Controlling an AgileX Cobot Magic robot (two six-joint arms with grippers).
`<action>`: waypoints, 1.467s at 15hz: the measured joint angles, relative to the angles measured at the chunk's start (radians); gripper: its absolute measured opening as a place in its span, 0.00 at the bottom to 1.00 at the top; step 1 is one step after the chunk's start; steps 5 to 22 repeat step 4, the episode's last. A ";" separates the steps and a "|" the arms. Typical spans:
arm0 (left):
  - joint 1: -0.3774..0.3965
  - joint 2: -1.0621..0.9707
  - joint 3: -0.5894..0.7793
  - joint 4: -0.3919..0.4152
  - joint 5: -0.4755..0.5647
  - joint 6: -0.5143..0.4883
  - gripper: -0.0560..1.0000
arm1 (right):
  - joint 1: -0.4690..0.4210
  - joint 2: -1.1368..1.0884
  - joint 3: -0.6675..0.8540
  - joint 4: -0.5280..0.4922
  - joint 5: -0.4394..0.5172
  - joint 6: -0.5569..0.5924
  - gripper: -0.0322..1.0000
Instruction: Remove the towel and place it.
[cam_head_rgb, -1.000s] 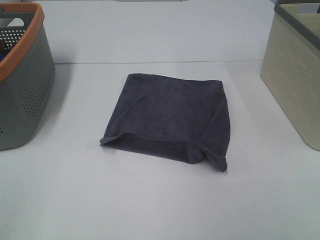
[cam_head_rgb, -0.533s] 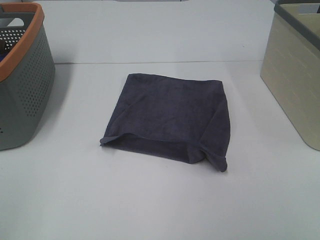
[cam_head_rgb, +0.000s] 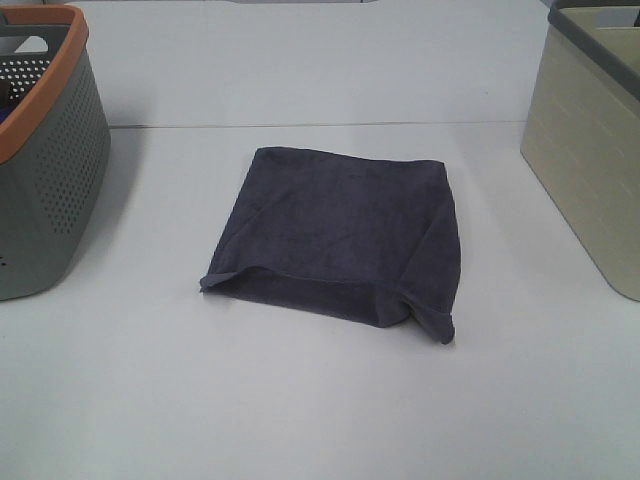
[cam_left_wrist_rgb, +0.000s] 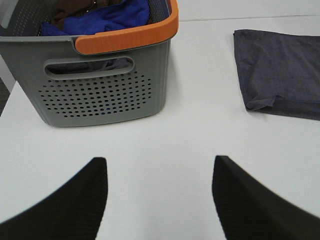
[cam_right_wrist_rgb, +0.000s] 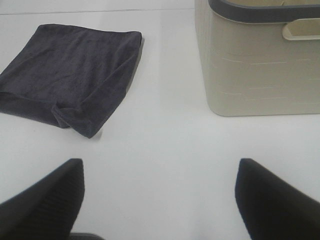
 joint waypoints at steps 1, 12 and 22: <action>0.000 0.000 0.000 0.000 0.000 0.000 0.61 | 0.000 0.000 0.000 0.000 0.000 0.000 0.81; 0.000 0.000 0.000 0.000 0.000 0.000 0.61 | 0.000 0.000 0.000 0.000 0.000 0.002 0.81; 0.000 0.000 0.000 0.000 0.000 0.000 0.61 | 0.000 0.000 0.000 0.000 0.000 0.002 0.81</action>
